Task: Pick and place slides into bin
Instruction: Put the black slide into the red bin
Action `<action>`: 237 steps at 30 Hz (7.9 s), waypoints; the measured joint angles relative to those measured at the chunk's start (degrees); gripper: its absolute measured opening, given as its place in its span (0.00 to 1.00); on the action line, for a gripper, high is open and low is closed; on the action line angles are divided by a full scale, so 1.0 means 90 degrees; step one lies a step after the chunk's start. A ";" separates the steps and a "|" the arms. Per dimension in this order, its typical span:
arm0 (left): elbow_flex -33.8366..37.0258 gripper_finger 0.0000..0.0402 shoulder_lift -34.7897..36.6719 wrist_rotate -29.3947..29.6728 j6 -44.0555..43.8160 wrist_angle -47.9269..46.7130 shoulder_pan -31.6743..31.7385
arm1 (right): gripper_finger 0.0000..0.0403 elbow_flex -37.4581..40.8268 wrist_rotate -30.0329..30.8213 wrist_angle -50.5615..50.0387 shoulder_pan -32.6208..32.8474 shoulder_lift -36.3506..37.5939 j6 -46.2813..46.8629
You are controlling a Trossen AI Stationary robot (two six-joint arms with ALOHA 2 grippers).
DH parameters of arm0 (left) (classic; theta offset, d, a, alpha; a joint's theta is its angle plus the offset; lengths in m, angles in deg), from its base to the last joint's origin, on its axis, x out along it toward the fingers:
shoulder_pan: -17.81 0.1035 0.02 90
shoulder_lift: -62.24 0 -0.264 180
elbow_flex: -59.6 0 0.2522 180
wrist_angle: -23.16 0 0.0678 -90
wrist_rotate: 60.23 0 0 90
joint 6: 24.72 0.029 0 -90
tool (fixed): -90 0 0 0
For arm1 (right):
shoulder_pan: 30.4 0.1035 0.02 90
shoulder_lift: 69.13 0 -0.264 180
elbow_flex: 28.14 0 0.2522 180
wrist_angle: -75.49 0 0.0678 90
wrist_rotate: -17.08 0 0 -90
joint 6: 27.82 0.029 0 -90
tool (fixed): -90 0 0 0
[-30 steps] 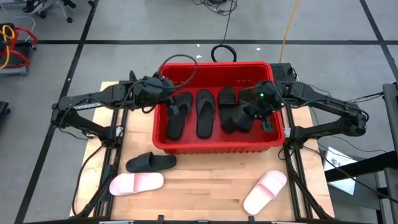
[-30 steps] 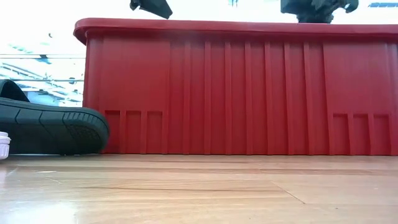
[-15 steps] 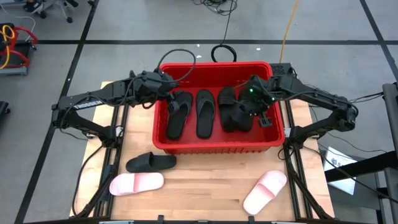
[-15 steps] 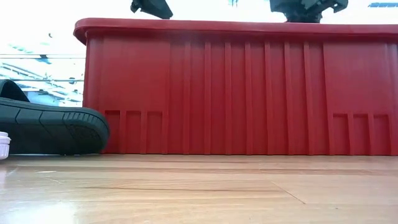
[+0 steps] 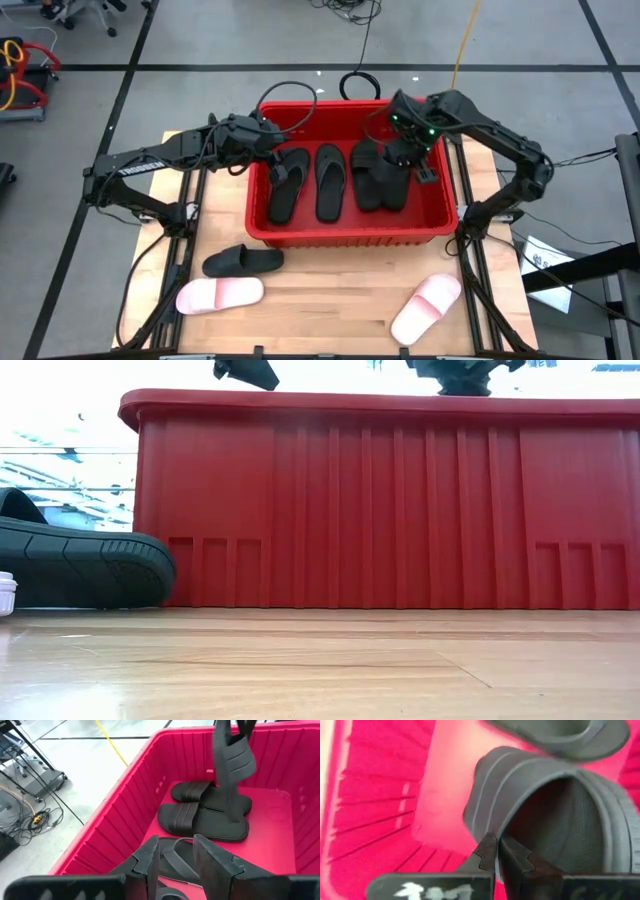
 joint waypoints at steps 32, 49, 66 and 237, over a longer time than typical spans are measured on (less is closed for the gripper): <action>0.0000 0.30 -0.0001 -0.0085 0.0052 0.0001 0.0000 | 0.00 0.0208 -0.0318 0.0002 -0.0729 -0.1155 -0.0923; 0.0000 0.30 -0.0001 -0.0265 0.0104 -0.0009 0.0195 | 0.00 0.0019 -0.1278 0.0021 -0.0722 -0.0422 -0.0321; 0.0006 0.30 -0.1115 -0.3030 0.0727 0.1379 0.1203 | 0.00 0.0213 -0.1251 0.0003 -0.0722 -0.0427 -0.0525; 0.1123 0.00 -0.2114 0.2867 -0.6619 -0.0885 -0.0010 | 0.39 0.0218 -0.0654 0.3273 -0.1237 0.1086 0.0451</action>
